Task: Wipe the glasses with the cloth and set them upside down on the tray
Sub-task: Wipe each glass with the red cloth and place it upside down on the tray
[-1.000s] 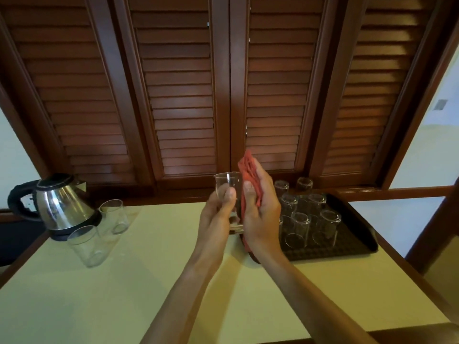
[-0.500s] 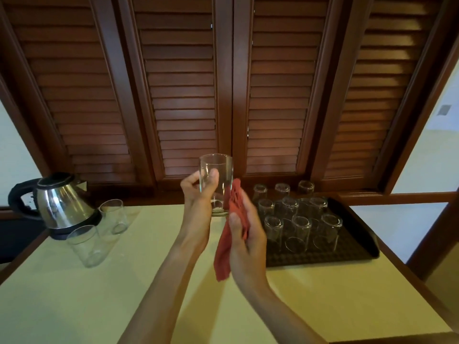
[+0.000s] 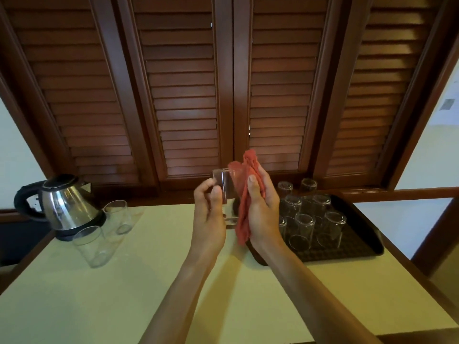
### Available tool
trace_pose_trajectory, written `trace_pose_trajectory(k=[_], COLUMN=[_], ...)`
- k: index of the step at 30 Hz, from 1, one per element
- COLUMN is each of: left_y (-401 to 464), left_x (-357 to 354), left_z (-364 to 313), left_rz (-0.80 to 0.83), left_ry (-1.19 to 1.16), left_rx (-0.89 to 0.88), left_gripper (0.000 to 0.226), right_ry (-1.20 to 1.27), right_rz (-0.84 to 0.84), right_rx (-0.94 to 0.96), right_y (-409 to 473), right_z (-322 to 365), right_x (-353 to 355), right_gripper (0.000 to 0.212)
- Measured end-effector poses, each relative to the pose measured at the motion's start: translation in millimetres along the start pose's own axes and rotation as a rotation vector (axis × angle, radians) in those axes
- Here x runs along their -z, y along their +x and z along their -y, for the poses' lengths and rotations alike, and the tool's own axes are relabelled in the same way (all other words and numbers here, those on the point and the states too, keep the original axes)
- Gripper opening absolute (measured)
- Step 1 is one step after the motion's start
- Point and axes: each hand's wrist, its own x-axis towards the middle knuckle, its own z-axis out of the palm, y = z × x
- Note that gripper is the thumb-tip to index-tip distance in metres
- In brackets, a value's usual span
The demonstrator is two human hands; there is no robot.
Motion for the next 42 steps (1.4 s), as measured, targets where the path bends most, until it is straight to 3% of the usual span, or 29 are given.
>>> trace_pose_trajectory(k=[3,7,12,14,19,22,24,28,32,34,38,42], left_y=[11,-6,9,17,8,19,21,-2,5,11,-4,-2], left_x=[1,-5,3,10,8,11,14,8,4,6,-1,-8], left_z=[-6,-11,-14,-20,-11,-14,-17,-10,-16,-25,-21,-26], left_rz=[-0.043,0.099,0.071,0.07,0.243,0.135,0.061,0.141,0.116,0.097,0.111,-0.051], left_ry=[-0.003,0.026,-0.087,-0.106,-0.018,-0.105,-0.146,-0.12,-0.089,-0.063,-0.105,-0.184], left_rx=[0.017,0.016,0.002,0.017,0.186,0.15,0.083,0.118,0.132,0.082,0.062,0.125], left_gripper=[0.037,0.027,0.064,0.065,0.068,0.072,0.062,0.034,0.059,0.048,0.045,0.049], right_ry=[-0.069,-0.054,-0.149,-0.172,-0.089,-0.113,-0.125,-0.084,-0.154,-0.204,-0.135,-0.215], right_rz=[0.012,-0.043,0.018,0.037,-0.07,-0.009,0.007,-0.043,-0.012,0.0,-0.035,0.021], right_rx=[-0.009,-0.004,0.055,0.031,0.036,-0.007,-0.043,-0.032,0.022,0.023,0.012,0.041], right_y=[-32,-18,-26,-39,2,-27,-43,-4,-24,-41,-6,-27], right_z=[-8,-6,-4,-9,4,0,-1,14,9,7,15,11], right_x=[-6,-2,-6,-10,-5,-10,-14,-4,-7,-10,1,-6], right_gripper=[0.037,0.039,0.041,0.042,0.04,0.039,0.038,0.034,0.037,0.045,0.035,0.041])
